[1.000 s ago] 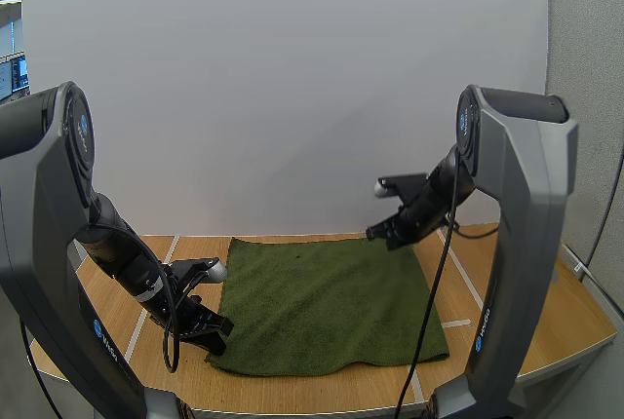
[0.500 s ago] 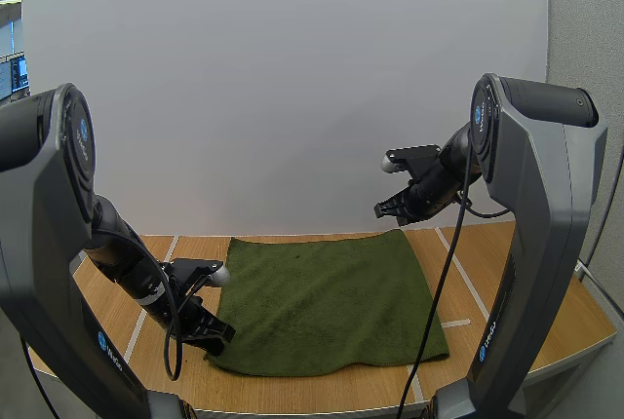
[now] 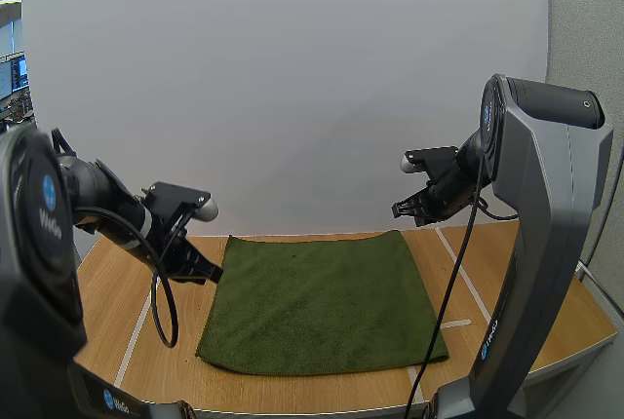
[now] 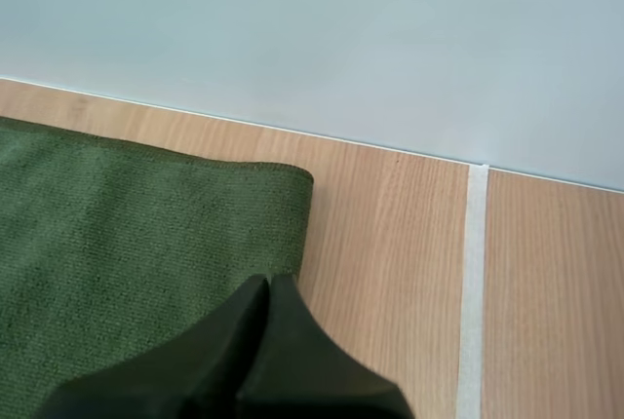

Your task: Fold the towel

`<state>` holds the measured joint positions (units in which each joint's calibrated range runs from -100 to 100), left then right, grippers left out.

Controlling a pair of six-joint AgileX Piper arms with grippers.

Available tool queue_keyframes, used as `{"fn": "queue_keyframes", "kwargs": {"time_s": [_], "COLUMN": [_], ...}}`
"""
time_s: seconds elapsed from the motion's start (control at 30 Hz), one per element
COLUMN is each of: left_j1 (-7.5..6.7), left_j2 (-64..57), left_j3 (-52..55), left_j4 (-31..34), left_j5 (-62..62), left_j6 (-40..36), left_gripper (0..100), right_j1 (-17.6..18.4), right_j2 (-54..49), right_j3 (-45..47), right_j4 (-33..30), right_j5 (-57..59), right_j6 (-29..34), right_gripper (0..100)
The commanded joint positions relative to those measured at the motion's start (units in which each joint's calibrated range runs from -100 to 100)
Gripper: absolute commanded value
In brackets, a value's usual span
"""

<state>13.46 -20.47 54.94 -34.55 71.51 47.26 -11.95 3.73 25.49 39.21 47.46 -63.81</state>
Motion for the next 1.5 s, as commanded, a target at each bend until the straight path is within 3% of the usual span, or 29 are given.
{"fn": "queue_keyframes", "kwargs": {"time_s": [0.0,0.03,0.1,0.27,0.5,0.9,1.17,1.47], "left_j1": [-0.11,-0.11,-0.11,-0.11,-0.11,-0.11,-0.11,-0.11], "left_j2": [-6.8,-7.7,-8.6,-10.2,-10.2,-10.2,-10.2,-10.2], "left_j3": [-2.4,-2.4,-2.4,-2.4,-2.4,-2.4,-2.4,-2.4], "left_j4": [-1.6,-1.6,-1.6,-1.6,-1.6,-1.6,-1.4,-1.4], "left_j5": [3.4,3.4,3.4,3.4,3.4,3.4,3.9,3.9], "left_j6": [-2.6,-2.8,-3.0,-3.1,-3.1,-3.1,-3.1,-3.1], "left_gripper": [0,0,0,0,0,0,0,0], "right_j1": [-0.1,-0.1,-0.1,0.0,0.8,3.0,3.0,3.0], "right_j2": [2.7,3.6,5.1,8.3,12.2,18.4,21.1,21.0], "right_j3": [-1.3,-2.3,-3.9,-8.4,-11.3,-11.3,-14.0,-14.0], "right_j4": [-0.3,-0.1,0.8,2.9,3.4,3.8,3.8,2.3], "right_j5": [0.0,0.0,0.0,1.3,2.5,-11.1,-11.6,-11.6], "right_j6": [-0.3,-0.3,-0.3,-0.3,-0.3,-1.8,-1.8,-1.6], "right_gripper": [33,51,71,93,94,94,94,87]}}
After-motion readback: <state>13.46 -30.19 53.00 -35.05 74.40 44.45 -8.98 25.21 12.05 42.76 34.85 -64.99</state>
